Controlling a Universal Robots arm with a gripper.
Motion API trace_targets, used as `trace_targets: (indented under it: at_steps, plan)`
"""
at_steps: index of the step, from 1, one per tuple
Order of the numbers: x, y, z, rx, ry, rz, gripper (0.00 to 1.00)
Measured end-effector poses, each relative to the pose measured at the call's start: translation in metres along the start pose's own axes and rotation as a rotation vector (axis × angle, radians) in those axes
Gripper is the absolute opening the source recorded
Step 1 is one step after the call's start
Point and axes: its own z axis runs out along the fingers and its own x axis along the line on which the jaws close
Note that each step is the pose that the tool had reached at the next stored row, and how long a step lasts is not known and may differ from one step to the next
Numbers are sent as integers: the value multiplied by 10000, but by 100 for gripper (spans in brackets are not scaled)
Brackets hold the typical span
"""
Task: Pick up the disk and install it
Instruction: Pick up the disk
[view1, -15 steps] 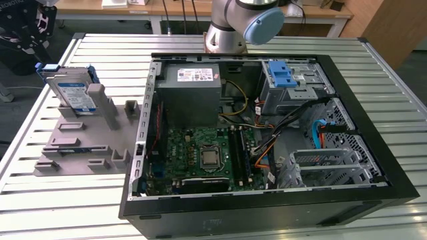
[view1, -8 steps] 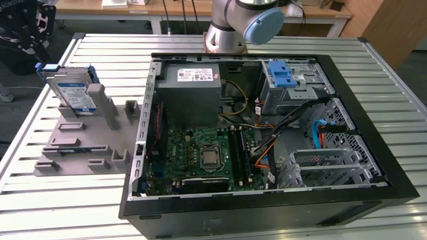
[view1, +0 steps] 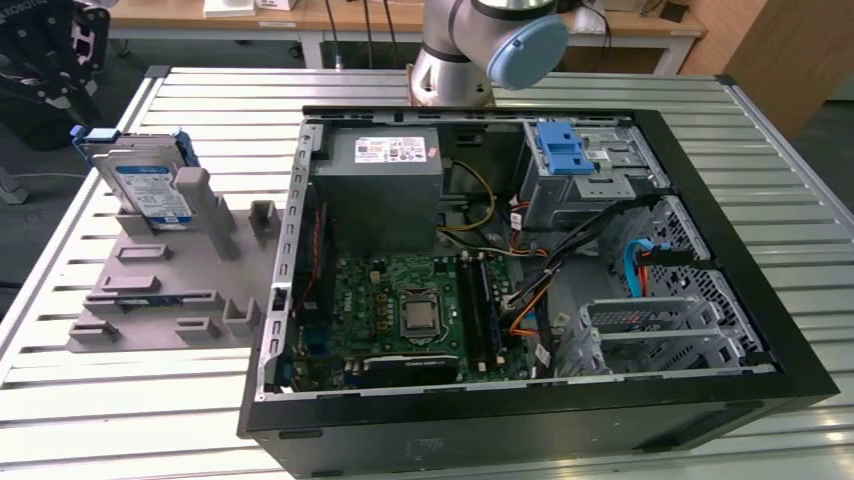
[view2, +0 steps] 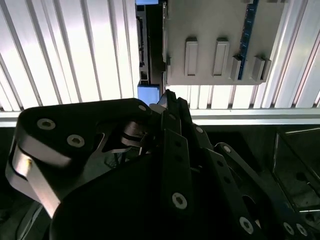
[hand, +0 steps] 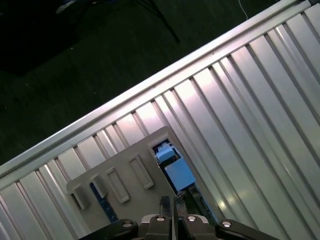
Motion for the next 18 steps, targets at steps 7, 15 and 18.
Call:
trace_targets:
  at_steps: [7,15,18]
  plan:
    - [0,0,0,-3,7,-273,17]
    - [0,0,0,-10,23,-878,17]
    - [0,0,0,-14,34,-1309,17]
